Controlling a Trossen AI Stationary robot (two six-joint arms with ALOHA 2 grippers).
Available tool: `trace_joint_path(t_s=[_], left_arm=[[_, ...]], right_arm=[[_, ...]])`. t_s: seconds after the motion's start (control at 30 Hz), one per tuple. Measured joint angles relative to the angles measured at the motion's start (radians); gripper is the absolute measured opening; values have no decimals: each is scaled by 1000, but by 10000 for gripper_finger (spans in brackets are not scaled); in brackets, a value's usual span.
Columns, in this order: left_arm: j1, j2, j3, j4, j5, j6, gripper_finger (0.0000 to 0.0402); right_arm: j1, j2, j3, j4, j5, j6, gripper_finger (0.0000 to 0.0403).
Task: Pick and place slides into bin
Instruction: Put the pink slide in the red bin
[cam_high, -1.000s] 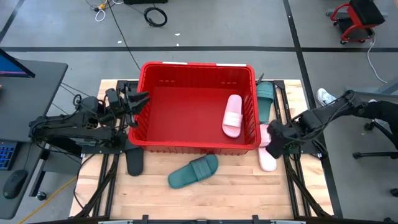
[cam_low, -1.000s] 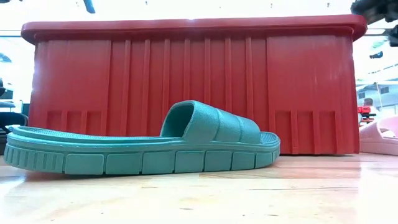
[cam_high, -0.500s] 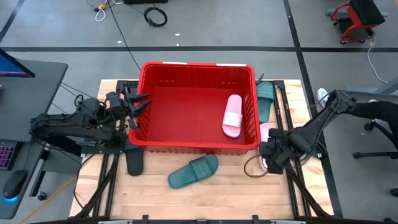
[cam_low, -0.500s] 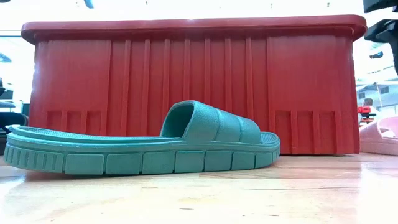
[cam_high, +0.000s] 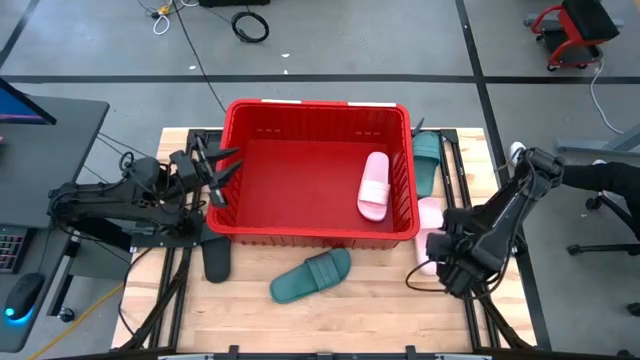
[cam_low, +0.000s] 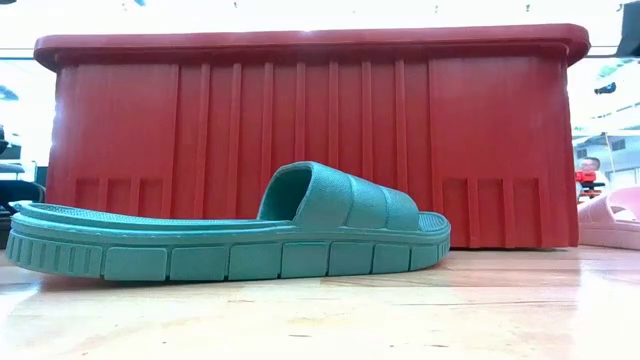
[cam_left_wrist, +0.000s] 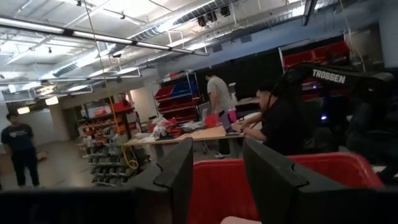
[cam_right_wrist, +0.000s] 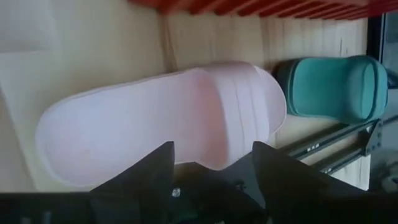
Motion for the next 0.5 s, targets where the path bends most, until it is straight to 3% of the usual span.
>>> trace_joint_path(t_s=[0.37,0.5], left_arm=[[0,0,0,-31,2,107,150],[0,0,0,-30,2,119,153]], right_arm=[[-109,179,-152,189,215,14,211],[-194,255,-186,265,192,-65,200]])
